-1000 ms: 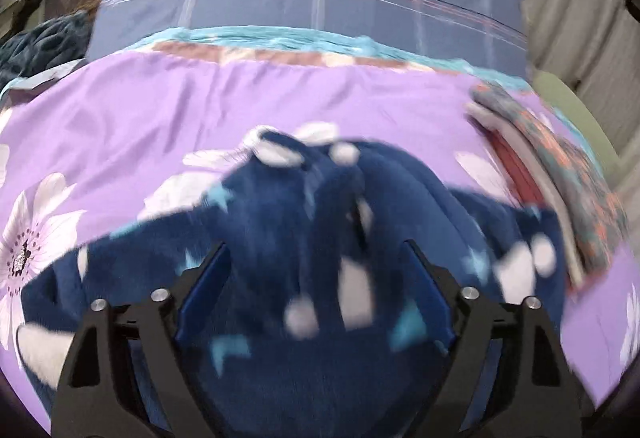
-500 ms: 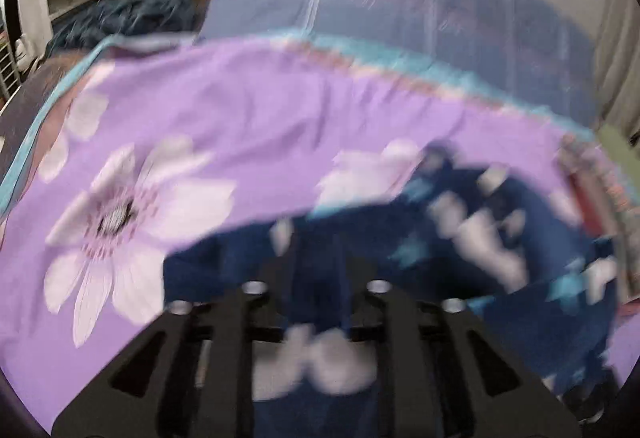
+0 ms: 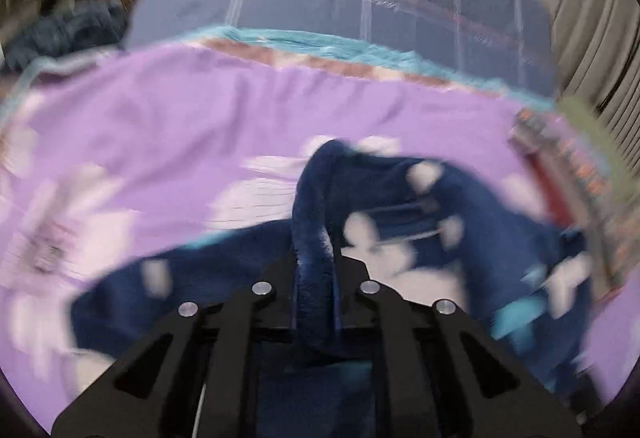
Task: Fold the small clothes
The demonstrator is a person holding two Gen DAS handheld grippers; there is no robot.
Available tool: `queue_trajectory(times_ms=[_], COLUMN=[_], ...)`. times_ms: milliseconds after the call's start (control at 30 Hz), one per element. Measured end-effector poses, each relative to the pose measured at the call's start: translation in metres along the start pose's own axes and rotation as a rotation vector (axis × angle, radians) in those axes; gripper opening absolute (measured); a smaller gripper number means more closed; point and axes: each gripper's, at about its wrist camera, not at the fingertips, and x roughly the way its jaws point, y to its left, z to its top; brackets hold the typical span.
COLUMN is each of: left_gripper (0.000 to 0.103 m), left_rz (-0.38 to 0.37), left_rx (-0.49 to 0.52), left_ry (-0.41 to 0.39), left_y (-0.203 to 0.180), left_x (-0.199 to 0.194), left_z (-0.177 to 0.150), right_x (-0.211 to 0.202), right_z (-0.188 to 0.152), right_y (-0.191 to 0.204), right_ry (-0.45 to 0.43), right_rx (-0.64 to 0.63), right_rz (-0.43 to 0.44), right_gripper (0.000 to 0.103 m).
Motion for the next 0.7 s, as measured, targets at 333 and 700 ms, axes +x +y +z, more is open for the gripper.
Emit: queue_trajectory(times_ms=[333, 700], left_gripper=[0.048, 0.064], left_rz=[0.044, 0.025], left_rx=[0.015, 0.096], left_ry=[-0.093, -0.038], left_y=[0.012, -0.018], left_x=[-0.029, -0.010], left_z=[-0.010, -0.037], right_x=[0.001, 0.004], right_z=[-0.001, -0.001], right_y=[0.003, 0.007], right_ry=[0.003, 0.012], right_rx=[-0.012, -0.028], right_rz=[-0.013, -0.032], right_gripper=[0.086, 0.088])
